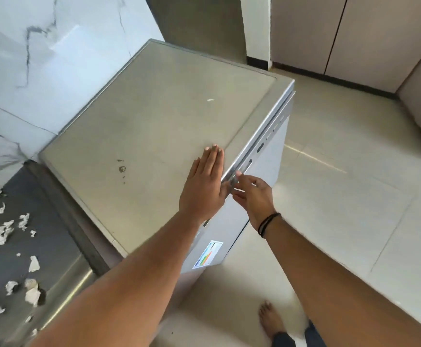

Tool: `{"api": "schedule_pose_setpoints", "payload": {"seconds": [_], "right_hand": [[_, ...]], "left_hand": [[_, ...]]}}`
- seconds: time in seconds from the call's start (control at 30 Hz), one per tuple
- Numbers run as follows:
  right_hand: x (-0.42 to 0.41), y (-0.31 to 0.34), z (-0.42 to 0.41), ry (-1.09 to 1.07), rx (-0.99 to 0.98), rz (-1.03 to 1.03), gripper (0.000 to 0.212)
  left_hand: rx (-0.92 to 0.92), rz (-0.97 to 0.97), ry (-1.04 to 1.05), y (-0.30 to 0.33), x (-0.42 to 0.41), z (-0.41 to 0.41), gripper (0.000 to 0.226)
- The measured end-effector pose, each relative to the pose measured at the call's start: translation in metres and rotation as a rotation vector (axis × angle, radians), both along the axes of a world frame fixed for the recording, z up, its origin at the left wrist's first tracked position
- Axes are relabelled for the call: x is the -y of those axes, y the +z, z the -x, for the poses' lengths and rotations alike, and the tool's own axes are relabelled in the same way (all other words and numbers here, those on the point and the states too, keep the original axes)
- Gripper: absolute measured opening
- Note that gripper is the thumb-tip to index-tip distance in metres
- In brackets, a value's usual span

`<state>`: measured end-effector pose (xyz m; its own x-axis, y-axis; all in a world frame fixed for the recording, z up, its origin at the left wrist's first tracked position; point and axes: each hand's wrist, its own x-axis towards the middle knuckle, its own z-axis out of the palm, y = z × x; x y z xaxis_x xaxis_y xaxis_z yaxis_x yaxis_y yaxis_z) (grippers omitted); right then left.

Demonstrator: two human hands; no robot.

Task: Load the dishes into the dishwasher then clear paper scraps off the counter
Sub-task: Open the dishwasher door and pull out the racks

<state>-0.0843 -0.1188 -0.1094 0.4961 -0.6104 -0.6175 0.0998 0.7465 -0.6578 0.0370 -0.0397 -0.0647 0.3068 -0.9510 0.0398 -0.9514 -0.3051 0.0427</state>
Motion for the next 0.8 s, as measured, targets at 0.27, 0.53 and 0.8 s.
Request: {"api": "schedule_pose_setpoints", "payload": {"seconds": [0.27,0.53,0.8], "right_hand": [[-0.011,0.005,-0.011,0.008,0.200,-0.045,0.018],[-0.015,0.000,-0.012,-0.025,0.116,-0.078,0.031],[-0.023,-0.017,0.048,-0.037,-0.272,0.137,0.075]], "left_hand": [[-0.018,0.029,-0.003,-0.005,0.002,-0.001,0.070],[-0.062,0.112,-0.067,-0.005,-0.001,0.000,0.059],[0.073,0.096,-0.092,-0.007,-0.007,0.013,0.049]]}}
